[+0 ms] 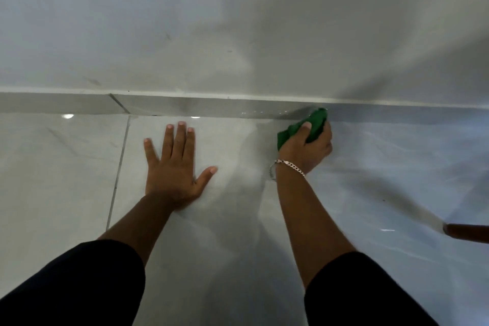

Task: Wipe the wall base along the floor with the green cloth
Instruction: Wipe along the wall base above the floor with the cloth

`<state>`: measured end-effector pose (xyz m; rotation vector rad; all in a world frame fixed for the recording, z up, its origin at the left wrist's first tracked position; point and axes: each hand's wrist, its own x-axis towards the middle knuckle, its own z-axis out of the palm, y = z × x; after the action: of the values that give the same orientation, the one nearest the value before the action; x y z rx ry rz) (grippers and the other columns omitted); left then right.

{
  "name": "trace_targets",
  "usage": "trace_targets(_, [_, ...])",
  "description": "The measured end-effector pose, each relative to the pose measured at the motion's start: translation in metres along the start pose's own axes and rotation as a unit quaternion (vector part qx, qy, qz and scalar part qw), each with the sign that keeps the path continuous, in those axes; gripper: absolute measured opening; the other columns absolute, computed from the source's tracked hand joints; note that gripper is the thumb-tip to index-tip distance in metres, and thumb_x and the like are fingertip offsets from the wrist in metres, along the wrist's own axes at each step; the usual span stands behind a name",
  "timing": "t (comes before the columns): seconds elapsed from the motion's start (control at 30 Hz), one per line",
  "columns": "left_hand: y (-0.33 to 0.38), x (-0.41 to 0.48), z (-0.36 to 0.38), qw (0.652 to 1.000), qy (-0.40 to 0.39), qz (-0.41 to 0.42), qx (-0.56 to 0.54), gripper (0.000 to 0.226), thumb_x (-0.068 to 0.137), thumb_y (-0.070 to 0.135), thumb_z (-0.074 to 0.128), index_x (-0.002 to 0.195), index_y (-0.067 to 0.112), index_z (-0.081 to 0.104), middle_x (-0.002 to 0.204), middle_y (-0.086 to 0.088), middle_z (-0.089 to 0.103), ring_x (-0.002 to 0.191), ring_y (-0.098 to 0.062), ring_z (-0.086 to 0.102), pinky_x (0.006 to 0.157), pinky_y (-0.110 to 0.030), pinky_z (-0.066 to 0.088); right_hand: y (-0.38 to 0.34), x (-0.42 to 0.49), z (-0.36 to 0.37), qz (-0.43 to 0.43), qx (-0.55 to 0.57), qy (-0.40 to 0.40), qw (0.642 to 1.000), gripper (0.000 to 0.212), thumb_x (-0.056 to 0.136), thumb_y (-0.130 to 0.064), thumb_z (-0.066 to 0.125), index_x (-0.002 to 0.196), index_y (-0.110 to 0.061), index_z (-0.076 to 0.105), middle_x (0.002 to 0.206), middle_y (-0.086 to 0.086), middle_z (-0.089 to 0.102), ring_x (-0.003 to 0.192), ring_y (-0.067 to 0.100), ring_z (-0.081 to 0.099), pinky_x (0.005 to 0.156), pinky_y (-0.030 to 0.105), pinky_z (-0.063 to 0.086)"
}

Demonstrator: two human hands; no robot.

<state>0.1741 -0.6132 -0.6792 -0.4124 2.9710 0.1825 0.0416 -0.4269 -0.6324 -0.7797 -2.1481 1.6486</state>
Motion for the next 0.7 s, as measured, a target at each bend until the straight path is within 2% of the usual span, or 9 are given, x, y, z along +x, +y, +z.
trace_targets(0.03, [0.000, 0.000, 0.000, 1.000, -0.002, 0.000, 0.001, 0.097, 0.086, 0.076, 0.018, 0.156, 0.013, -0.004, 0.168, -0.011, -0.006, 0.154, -0.031, -0.008, 0.117, -0.069, 0.002, -0.007, -0.007, 0.012, 0.041, 0.051, -0.007, 0.998, 0.049, 0.093, -0.016, 0.053, 0.141, -0.009, 0.043, 0.139, 0.020, 0.045, 0.126, 0.028, 0.045, 0.099, 0.018, 0.033])
trace_targets(0.1, [0.001, 0.001, 0.000, 1.000, -0.006, -0.004, 0.004, 0.097, 0.085, 0.077, 0.014, 0.156, 0.014, -0.005, 0.167, -0.010, -0.008, 0.154, -0.030, -0.010, 0.118, -0.068, 0.000, -0.024, -0.017, 0.040, 0.102, 0.130, -0.050, 0.985, 0.060, 0.095, -0.017, 0.051, 0.149, -0.007, 0.025, 0.148, 0.019, 0.035, 0.133, 0.031, 0.039, 0.113, 0.036, 0.032])
trace_targets(0.2, [0.003, 0.002, -0.002, 1.000, -0.006, -0.009, 0.007, 0.099, 0.083, 0.079, 0.008, 0.157, 0.013, -0.003, 0.167, -0.011, -0.006, 0.154, -0.030, -0.008, 0.118, -0.067, -0.001, -0.049, -0.029, 0.074, 0.231, 0.190, -0.057, 0.953, 0.071, 0.094, -0.018, 0.052, 0.150, -0.003, 0.010, 0.148, 0.025, 0.026, 0.133, 0.038, 0.038, 0.111, 0.048, 0.035])
trace_targets(0.3, [0.002, 0.003, -0.003, 1.000, -0.017, 0.005, 0.011, 0.102, 0.080, 0.079, 0.001, 0.157, 0.011, -0.001, 0.167, -0.012, -0.007, 0.154, -0.032, -0.008, 0.117, -0.069, -0.003, -0.060, -0.061, 0.089, 0.280, 0.249, -0.082, 0.923, 0.073, 0.091, -0.010, 0.055, 0.150, -0.008, 0.013, 0.149, 0.021, 0.031, 0.130, 0.036, 0.043, 0.110, 0.049, 0.038])
trace_targets(0.37, [-0.002, 0.002, -0.001, 0.999, -0.027, 0.009, 0.021, 0.101, 0.081, 0.077, 0.012, 0.156, 0.010, 0.000, 0.167, -0.013, -0.008, 0.154, -0.032, -0.009, 0.116, -0.071, 0.000, -0.062, -0.082, 0.090, 0.297, 0.289, -0.113, 0.903, 0.076, 0.085, -0.002, 0.058, 0.149, -0.014, 0.018, 0.144, 0.017, 0.040, 0.123, 0.034, 0.051, 0.106, 0.048, 0.043])
trace_targets(0.47, [-0.003, 0.002, -0.001, 1.000, -0.016, 0.008, 0.015, 0.100, 0.082, 0.077, 0.011, 0.157, 0.011, 0.003, 0.167, -0.013, -0.003, 0.154, -0.032, -0.004, 0.116, -0.070, 0.000, -0.068, -0.077, 0.081, 0.338, 0.326, -0.086, 0.879, 0.070, 0.077, 0.009, 0.060, 0.141, -0.009, 0.036, 0.130, 0.018, 0.057, 0.109, 0.034, 0.062, 0.095, 0.050, 0.052])
trace_targets(0.6, [0.000, 0.002, -0.001, 1.000, -0.013, -0.009, -0.001, 0.099, 0.083, 0.079, 0.015, 0.157, 0.014, 0.001, 0.168, -0.009, -0.004, 0.155, -0.028, -0.005, 0.119, -0.066, -0.002, -0.061, -0.017, 0.047, 0.331, 0.306, -0.034, 0.892, 0.059, 0.070, 0.007, 0.065, 0.127, -0.005, 0.051, 0.119, 0.017, 0.065, 0.095, 0.033, 0.067, 0.088, 0.053, 0.055])
trace_targets(0.67, [0.001, 0.001, -0.003, 0.999, -0.030, -0.016, -0.004, 0.098, 0.083, 0.079, 0.016, 0.157, 0.015, 0.000, 0.168, -0.008, -0.006, 0.154, -0.028, -0.006, 0.119, -0.065, -0.003, -0.061, -0.002, 0.029, 0.338, 0.318, -0.060, 0.884, 0.055, 0.069, 0.005, 0.064, 0.123, -0.005, 0.055, 0.116, 0.017, 0.066, 0.093, 0.032, 0.068, 0.086, 0.057, 0.055])
trace_targets(0.7, [0.003, 0.002, -0.007, 0.998, -0.048, -0.028, -0.013, 0.098, 0.083, 0.078, 0.016, 0.157, 0.016, -0.002, 0.167, -0.007, -0.008, 0.154, -0.027, -0.008, 0.119, -0.064, -0.004, -0.063, -0.002, 0.020, 0.345, 0.327, -0.087, 0.876, 0.052, 0.071, 0.006, 0.063, 0.122, -0.004, 0.056, 0.114, 0.017, 0.067, 0.090, 0.030, 0.068, 0.082, 0.054, 0.057])
